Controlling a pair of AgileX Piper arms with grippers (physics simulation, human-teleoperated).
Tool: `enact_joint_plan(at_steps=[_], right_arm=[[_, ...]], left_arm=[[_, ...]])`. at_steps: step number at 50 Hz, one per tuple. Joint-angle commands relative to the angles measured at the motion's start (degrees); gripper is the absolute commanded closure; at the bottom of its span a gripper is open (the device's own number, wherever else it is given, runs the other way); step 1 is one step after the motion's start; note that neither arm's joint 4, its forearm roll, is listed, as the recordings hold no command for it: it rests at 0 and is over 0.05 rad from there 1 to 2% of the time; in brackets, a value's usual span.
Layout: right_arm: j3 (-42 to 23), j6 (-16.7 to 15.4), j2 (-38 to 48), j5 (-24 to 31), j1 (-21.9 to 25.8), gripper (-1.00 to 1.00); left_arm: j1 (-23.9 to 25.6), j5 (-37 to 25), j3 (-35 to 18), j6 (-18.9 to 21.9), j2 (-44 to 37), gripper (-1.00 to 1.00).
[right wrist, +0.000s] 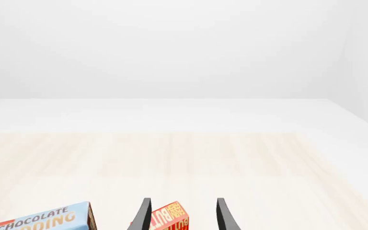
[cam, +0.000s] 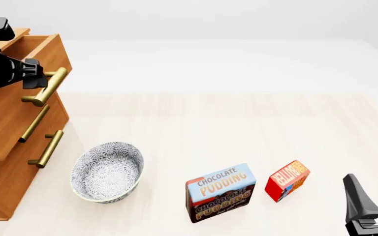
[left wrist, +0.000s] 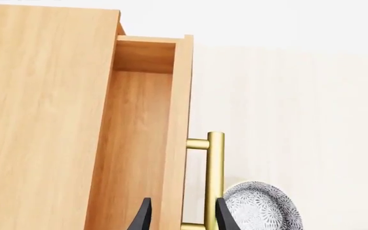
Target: Put the butter at the back in the top drawer of the cabinet and close it.
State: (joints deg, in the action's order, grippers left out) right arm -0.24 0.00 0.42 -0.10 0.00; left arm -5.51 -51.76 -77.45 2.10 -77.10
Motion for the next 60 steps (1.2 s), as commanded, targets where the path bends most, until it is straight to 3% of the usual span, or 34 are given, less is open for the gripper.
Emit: enact_joint_plan(at_steps=[1,60], right_arm=[[0.0,0.0,0.0,0.0,0.0,-1.00],[0.0,0.0,0.0,0.0,0.0,-1.00]], left_arm=[[0.1,0.4,0.7,0.3,-0.3,-1.00],[1.9,1.7,3.2,2.1,1.0,-1.00]])
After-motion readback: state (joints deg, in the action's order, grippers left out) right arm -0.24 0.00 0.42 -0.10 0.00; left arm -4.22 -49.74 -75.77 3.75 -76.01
